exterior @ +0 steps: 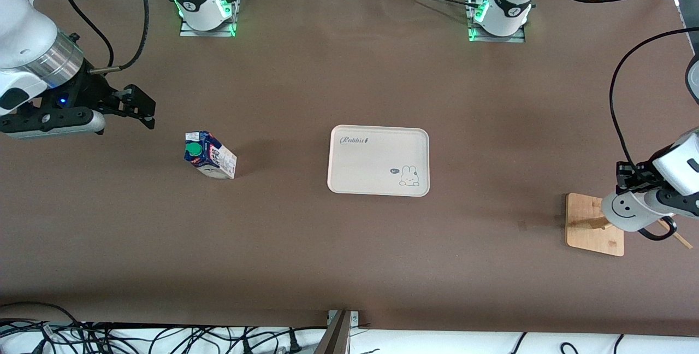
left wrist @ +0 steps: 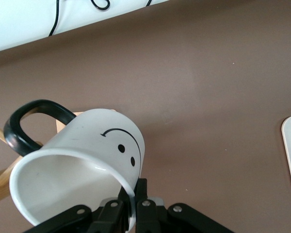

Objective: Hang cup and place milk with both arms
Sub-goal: 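Hook the mug handle onto a stand peg with the left gripper, then open the left gripper and draw it back from the mug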

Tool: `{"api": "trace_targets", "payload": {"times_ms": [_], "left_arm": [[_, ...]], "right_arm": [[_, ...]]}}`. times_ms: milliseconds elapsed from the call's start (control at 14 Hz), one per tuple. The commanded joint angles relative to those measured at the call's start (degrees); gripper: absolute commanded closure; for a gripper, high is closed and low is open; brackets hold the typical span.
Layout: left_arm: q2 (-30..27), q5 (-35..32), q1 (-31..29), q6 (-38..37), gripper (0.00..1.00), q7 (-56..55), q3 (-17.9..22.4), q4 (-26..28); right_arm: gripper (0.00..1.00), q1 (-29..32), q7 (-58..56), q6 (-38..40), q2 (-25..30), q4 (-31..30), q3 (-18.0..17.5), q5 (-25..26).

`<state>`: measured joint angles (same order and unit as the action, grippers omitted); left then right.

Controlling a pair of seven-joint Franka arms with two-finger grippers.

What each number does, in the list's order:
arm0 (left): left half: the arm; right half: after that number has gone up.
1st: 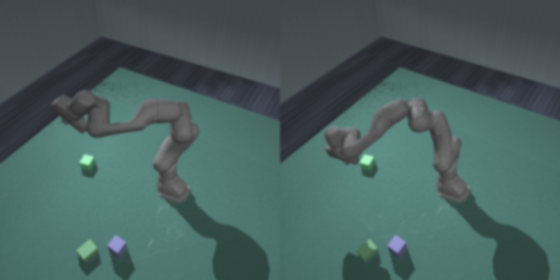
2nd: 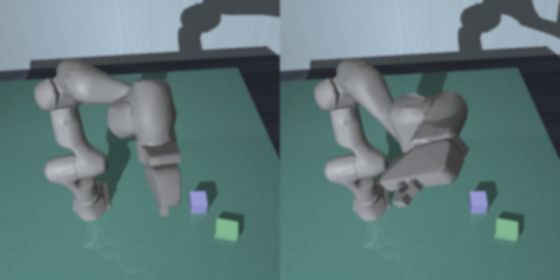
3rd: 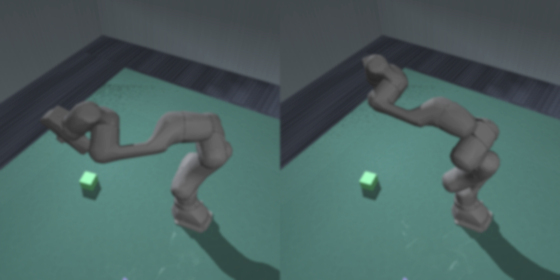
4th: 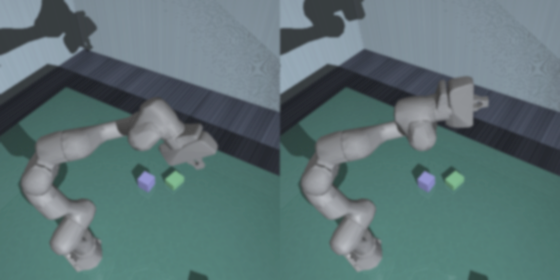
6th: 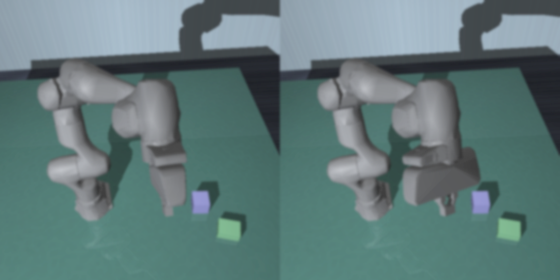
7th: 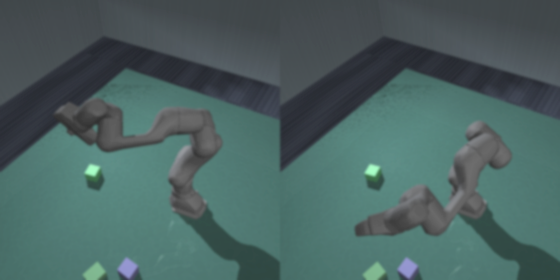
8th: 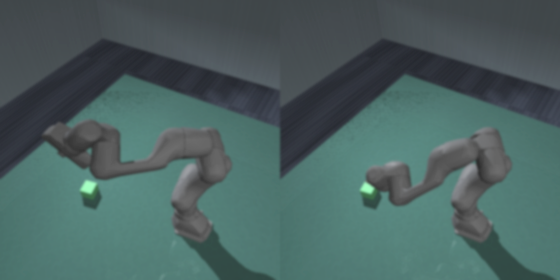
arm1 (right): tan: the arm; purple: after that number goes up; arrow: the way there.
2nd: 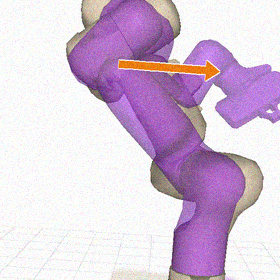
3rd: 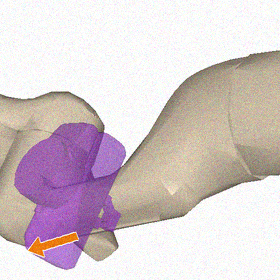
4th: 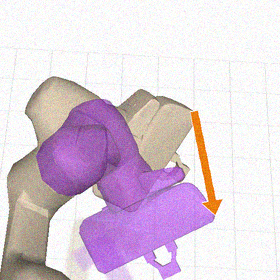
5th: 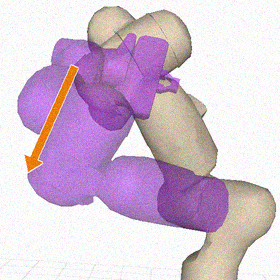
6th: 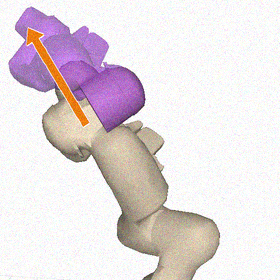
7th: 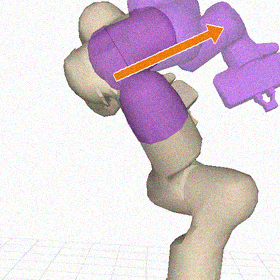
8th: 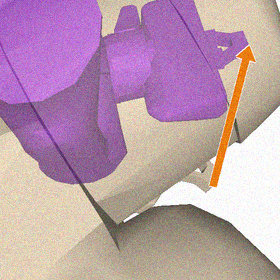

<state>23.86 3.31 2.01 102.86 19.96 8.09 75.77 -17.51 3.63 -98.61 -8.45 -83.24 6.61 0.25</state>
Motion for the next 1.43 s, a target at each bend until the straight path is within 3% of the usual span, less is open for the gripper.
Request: {"api": "trace_targets", "payload": {"times_ms": [0, 429, 500, 571, 643, 1071, 1357], "left_arm": [[-0.1, 0.6, -0.7, -2.4, 1.0, -2.6, -0.4, -0.4], [-0.7, 0.6, -2.5, -6.4, 1.0, -2.7, -0.4, -0.4], [-0.6, 0.7, -3.1, -6.3, 0.96, -2.2, -0.4, -0.4], [-0.6, 2.3, -3.7, -6.3, 0.29, -2.3, -0.5, -0.4], [-0.6, 5.1, -4.6, -6.4, 0.0, -1.9, -0.4, -0.3], [-8.2, 5.6, -5.1, -16.8, 0.0, -2.8, -1.3, -1.1], [-9.3, 5.2, -4.5, -18.2, 0.0, -2.9, -1.6, -1.2]], "right_arm": [[0.0, -0.1, -0.1, 0.3, 1.3, -0.8, 0.0, 0.9], [0.0, 0.0, -0.1, 0.2, 1.2, -0.7, 0.1, 1.0], [0.0, 0.0, -0.1, 0.2, 1.3, -0.7, 0.1, 1.0], [0.0, 0.0, -0.1, 0.2, 1.3, -0.7, 0.1, 1.0], [0.0, 0.0, -0.1, 0.2, 1.3, -0.7, 0.1, 1.0], [0.0, 0.0, -0.1, 0.5, 1.3, -0.8, 0.0, 1.0], [0.0, 0.0, -0.1, 0.5, 1.3, -0.8, 0.0, 1.0]]}}
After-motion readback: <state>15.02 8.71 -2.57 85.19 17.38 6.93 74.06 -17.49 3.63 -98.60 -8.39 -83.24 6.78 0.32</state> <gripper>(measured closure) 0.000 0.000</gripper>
